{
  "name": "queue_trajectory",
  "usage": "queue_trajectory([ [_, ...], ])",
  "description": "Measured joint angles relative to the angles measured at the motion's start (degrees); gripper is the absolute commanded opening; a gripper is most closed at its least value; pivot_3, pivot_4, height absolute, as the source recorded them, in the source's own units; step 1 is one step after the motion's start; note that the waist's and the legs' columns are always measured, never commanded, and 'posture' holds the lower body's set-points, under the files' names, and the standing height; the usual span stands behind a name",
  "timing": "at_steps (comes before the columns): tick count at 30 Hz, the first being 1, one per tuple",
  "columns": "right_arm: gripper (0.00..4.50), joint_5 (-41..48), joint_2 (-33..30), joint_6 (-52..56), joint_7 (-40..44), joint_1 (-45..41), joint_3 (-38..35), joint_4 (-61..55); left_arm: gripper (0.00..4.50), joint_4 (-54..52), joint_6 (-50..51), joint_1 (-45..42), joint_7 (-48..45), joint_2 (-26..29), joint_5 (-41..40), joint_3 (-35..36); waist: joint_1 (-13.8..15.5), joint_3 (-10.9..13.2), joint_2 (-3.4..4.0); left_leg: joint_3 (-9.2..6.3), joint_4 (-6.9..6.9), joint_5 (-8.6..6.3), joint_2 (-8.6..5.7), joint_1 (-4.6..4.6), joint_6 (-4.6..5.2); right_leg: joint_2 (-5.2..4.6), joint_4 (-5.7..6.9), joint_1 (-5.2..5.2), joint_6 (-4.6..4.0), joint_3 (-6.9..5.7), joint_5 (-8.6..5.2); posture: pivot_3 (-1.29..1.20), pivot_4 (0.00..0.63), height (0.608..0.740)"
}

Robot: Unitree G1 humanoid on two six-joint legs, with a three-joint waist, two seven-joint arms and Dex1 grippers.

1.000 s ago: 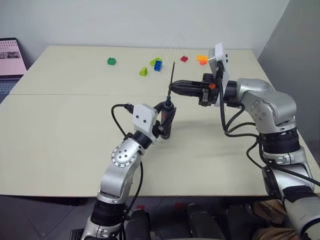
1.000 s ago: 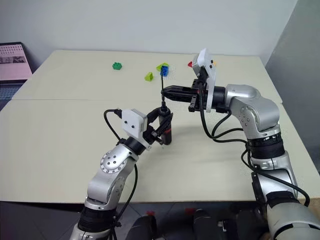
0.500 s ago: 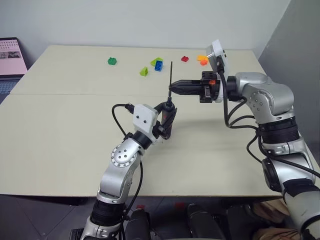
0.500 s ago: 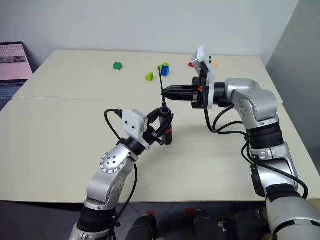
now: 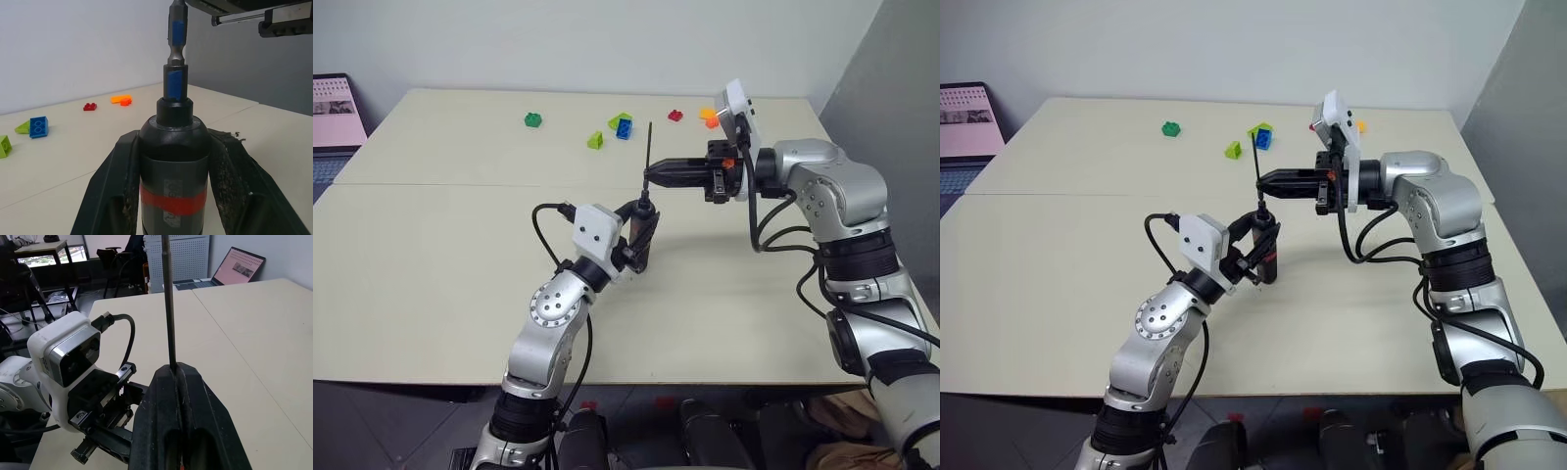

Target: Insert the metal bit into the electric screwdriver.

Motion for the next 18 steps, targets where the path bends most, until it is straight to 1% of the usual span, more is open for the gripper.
queue_trajectory([
  [1, 0.78, 0.0, 0.2, 0.5, 0.0, 0.1, 0.2, 0.1, 1.61, 0.0, 0.0, 0.0, -0.1, 0.0, 0.0, 0.1, 0.0, 0.0, 0.01, 0.0, -0.01, 0.0, 0.0, 0.0, 0.0, 0.0, 0.0, -0.01, 0.0, 0.0, 0.0, 0.0, 0.15, 0.74],
  [2, 0.94, 0.0, 0.3, 0.8, 0.0, 0.3, 0.3, 0.1, 1.61, 0.0, 0.0, -0.1, -0.1, 0.0, 0.0, 0.1, 0.0, 0.0, 0.0, 0.0, 0.0, 0.0, 0.01, -0.01, 0.0, 0.0, 0.01, -0.01, 0.0, -0.01, 0.0, 0.0, 0.15, 0.74],
  [3, 1.28, 0.0, 0.4, 1.1, 0.0, 0.5, 0.6, 0.1, 1.61, 0.0, 0.0, -0.1, -0.1, 0.0, 0.0, 0.1, 0.0, 0.0, 0.0, -0.01, -0.01, 0.0, 0.0, -0.01, 0.0, 0.0, -0.01, -0.01, 0.0, -0.01, 0.0, 0.0, 0.15, 0.74],
  [4, 1.45, 0.0, 0.5, 1.4, 0.1, 0.7, 0.7, 0.1, 1.61, 0.0, 0.0, -0.1, -0.1, 0.0, 0.0, 0.1, 0.0, 0.0, 0.0, -0.01, -0.01, 0.0, 0.0, -0.02, 0.0, 0.0, -0.01, -0.01, 0.0, -0.01, 0.0, 0.0, 0.15, 0.74],
  [7, 2.16, 0.1, 0.6, 2.0, 0.0, 0.7, 0.7, 0.1, 1.61, 0.0, 0.0, -0.2, -0.1, 0.0, -0.1, 0.1, 0.0, 0.0, 0.01, -0.01, -0.02, 0.0, 0.0, -0.04, 0.0, 0.0, -0.03, -0.02, -0.11, -0.01, 0.06, 0.0, 0.15, 0.74],
  [8, 2.18, 0.1, 0.6, 2.1, -0.1, 0.7, 0.6, 0.1, 1.61, 0.0, 0.0, -0.2, -0.2, 0.0, -0.1, 0.1, 0.0, 0.0, 0.01, -0.01, -0.02, 0.0, 0.0, -0.04, 0.0, 0.0, -0.03, -0.02, -0.23, -0.02, 0.13, 0.0, 0.15, 0.74],
  [13, 2.18, 1.6, 0.6, 4.0, -0.2, 0.7, -0.4, 0.0, 1.61, 0.0, 0.0, -0.2, -0.2, 0.0, -0.1, 0.2, 0.0, 0.0, 0.01, -0.01, -0.02, 0.0, 0.0, -0.04, 0.0, 0.0, -0.03, -0.03, -0.23, -0.02, 0.13, 0.0, 0.15, 0.74],
  [18, 2.18, 4.6, 0.8, 7.1, -0.8, 0.2, -2.9, -0.1, 1.61, 0.0, 0.1, -0.2, -0.2, 0.0, -0.1, 0.3, 0.0, 0.0, 0.01, -0.01, -0.02, 0.0, 0.0, -0.04, 0.0, 0.0, -0.02, -0.03, -0.24, -0.02, 0.13, 0.0, 0.15, 0.74],
])
